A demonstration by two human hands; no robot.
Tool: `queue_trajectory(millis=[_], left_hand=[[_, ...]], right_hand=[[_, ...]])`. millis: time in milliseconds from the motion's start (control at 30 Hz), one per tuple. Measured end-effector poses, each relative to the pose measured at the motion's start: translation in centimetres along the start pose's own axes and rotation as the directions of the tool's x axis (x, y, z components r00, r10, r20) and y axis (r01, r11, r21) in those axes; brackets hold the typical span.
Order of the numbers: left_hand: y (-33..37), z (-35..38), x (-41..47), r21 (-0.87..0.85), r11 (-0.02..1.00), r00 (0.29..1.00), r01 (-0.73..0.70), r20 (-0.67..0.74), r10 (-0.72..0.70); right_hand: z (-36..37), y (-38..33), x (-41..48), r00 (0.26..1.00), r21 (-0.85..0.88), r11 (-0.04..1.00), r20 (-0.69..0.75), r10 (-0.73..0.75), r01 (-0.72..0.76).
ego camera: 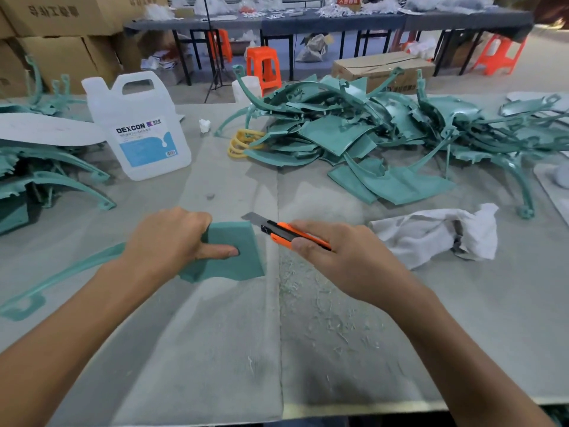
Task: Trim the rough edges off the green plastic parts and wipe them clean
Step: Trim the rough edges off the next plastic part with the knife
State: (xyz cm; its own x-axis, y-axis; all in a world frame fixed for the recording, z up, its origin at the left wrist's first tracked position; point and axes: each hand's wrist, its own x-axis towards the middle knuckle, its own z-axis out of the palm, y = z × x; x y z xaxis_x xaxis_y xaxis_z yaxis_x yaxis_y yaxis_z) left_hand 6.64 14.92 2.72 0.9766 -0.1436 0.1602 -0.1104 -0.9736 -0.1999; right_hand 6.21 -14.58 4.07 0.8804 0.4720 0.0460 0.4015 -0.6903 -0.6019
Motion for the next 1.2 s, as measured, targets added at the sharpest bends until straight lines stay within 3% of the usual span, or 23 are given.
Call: queue_trajectory(millis=[167,400,600,700,867,1200], left_hand=[[0.2,-0.2,-0.3,-0.019,1.0,0.999,-0.016,-0.035,0.015],[0.1,-0.3,0.3,-0.027,1.0,1.0,-0.01,-0.004,0.01],[-0.9,0.4,0.1,-0.158,0.98,0.991,0.121,0.066,-0.112],[-0.8,0.5,-0.2,-0.167,0.978,0.992,0.124,0.041,-0.118],[-0.5,0.3,-0.2,-0.115,0.99,0.996,0.086,0.044,-0.082],[-0.3,0.4,-0.3,-0.087,0.992,0.996,0.089,0.041,-0.085]], right_hand=[[1.3,1.4,0.2,0.992,0.07,0.997,0.127,0.007,-0.016],[5.3,2.6,0.5,0.959,-0.159,0.984,0.255,0.121,-0.082],[5.3,3.2,-0.9,0.974,-0.176,0.982,0.203,0.102,-0.066],[3.2,2.7,-0.4,0.988,-0.057,0.994,0.116,0.103,-0.097],[0.5,0.3,0.5,1.0,0.159,0.987,-0.009,0.008,-0.006],[1.4,-1.1,0.5,1.0,0.096,0.995,0.007,0.007,-0.008]])
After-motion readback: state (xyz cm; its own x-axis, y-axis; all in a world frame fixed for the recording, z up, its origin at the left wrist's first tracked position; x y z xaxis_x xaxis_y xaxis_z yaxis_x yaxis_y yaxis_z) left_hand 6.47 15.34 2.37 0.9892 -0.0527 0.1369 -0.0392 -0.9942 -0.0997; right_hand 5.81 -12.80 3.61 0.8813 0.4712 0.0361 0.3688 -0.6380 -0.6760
